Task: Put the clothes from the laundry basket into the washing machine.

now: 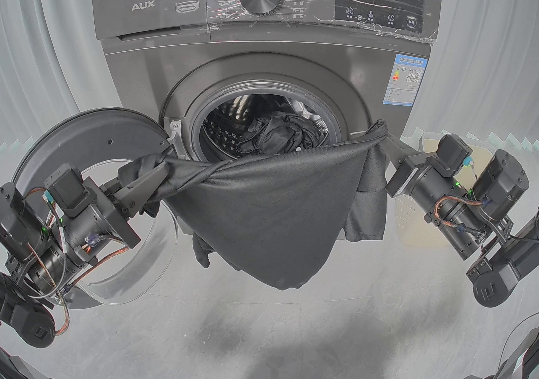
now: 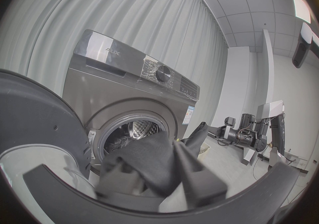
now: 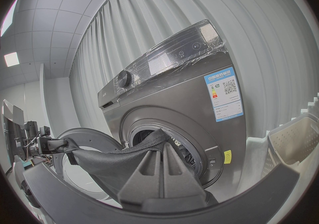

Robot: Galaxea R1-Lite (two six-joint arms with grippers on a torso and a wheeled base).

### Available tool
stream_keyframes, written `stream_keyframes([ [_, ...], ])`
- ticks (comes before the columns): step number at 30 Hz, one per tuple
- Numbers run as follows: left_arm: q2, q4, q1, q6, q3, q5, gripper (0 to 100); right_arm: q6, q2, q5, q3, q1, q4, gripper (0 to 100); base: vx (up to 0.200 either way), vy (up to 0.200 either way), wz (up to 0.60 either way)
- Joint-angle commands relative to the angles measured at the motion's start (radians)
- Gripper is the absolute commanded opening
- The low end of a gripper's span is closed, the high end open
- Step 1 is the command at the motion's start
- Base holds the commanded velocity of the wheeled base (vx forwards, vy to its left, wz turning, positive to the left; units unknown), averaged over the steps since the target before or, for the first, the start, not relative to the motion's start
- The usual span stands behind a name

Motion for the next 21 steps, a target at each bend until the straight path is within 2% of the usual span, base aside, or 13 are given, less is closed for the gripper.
stream_keyframes([
  [1,0.01,0.0,-0.001,-0.003,0.002,-0.001,100,-0.001,0.003,0.0,0.003,0.004,-0.001,0,0.0,0.0,0.0],
  [17,0.072,0.0,-0.004,0.0,0.062,0.001,100,0.012,0.007,0.0,0.0,0.024,-0.001,0,0.0,0.0,0.0],
  [21,0.108,0.0,-0.007,0.026,0.073,0.001,100,0.01,0.007,0.0,-0.004,0.03,-0.001,0,0.0,0.0,0.0],
])
